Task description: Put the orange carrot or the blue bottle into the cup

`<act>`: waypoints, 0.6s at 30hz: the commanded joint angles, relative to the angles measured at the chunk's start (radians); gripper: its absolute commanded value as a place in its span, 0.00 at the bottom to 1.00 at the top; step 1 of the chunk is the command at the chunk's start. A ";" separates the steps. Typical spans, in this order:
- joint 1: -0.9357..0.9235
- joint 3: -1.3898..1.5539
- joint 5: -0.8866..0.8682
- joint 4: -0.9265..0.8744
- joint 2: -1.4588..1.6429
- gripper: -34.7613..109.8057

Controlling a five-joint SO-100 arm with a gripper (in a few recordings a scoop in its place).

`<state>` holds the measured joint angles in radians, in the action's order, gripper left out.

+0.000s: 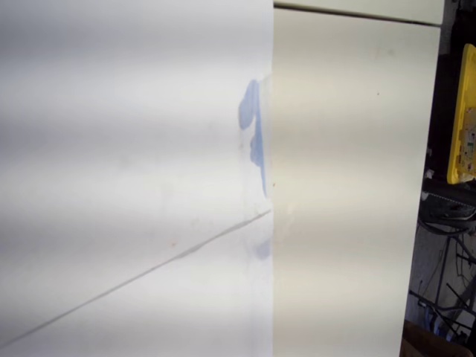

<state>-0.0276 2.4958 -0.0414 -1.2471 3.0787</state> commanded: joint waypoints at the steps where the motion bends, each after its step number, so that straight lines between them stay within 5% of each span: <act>1: -0.012 0.061 0.000 0.087 0.028 0.41; 18: 0.003 0.324 -0.008 0.206 0.189 0.41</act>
<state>-0.0184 2.8241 -0.0353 -1.0554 3.1462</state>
